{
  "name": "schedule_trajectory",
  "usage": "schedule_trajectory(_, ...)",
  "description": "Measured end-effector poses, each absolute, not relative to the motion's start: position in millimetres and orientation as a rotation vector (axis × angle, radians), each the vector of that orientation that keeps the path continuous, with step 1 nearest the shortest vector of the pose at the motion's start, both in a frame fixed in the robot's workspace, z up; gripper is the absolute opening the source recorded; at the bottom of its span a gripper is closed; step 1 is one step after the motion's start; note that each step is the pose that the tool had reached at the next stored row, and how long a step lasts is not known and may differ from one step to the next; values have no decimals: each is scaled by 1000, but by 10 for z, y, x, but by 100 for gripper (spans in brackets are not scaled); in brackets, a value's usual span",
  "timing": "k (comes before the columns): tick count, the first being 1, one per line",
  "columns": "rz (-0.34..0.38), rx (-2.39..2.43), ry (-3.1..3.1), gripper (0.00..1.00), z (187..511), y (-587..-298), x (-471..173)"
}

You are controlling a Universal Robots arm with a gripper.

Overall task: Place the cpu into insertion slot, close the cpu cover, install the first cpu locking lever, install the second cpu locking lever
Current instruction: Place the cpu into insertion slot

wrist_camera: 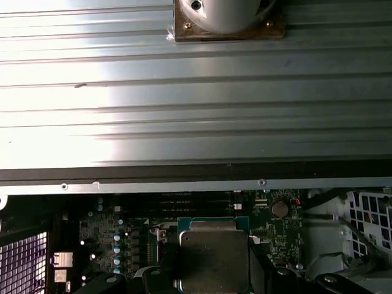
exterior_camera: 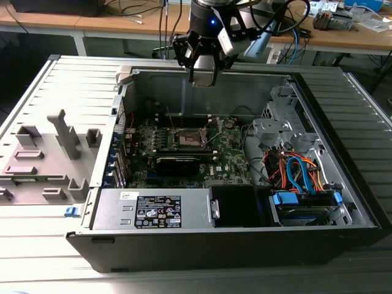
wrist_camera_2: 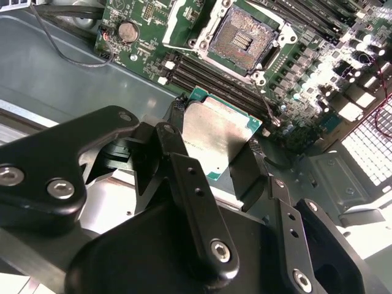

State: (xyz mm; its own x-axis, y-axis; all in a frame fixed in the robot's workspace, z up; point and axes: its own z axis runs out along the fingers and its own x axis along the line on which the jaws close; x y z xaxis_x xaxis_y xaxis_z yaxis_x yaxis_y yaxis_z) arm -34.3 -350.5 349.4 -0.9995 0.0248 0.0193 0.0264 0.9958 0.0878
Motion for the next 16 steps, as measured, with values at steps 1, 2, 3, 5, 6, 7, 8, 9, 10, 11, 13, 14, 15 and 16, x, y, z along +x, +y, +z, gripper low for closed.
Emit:
schedule_trajectory(1,-138,-40,-3120,55,3493,-3507,-343)
schedule_trajectory(2,-138,-40,-3120,55,3493,-3509,-343)
schedule_trajectory(3,-138,-40,-3120,55,3492,-3510,-343)
schedule_trajectory(5,-138,-40,-3120,55,3490,-3513,-343)
schedule_trajectory(6,-138,-40,-3120,55,3490,-3514,-343)
schedule_trajectory(7,-138,-40,-3120,55,3489,-3516,-343)
schedule_trajectory(8,-138,-40,-3120,55,3488,-3519,-343)
schedule_trajectory(9,-138,-40,-3120,55,3488,-3520,-343)
schedule_trajectory(10,-138,-40,-3120,55,3487,-3522,-343)
schedule_trajectory(11,-138,-40,-3120,55,3486,-3524,-343)
schedule_trajectory(13,-138,-40,-3120,55,3485,-3527,-343)
schedule_trajectory(14,-138,-40,-3120,55,3484,-3528,-343)
schedule_trajectory(15,-138,-40,-3120,55,3483,-3530,-343)
schedule_trajectory(16,-138,-40,-3120,55,3482,-3532,-343)
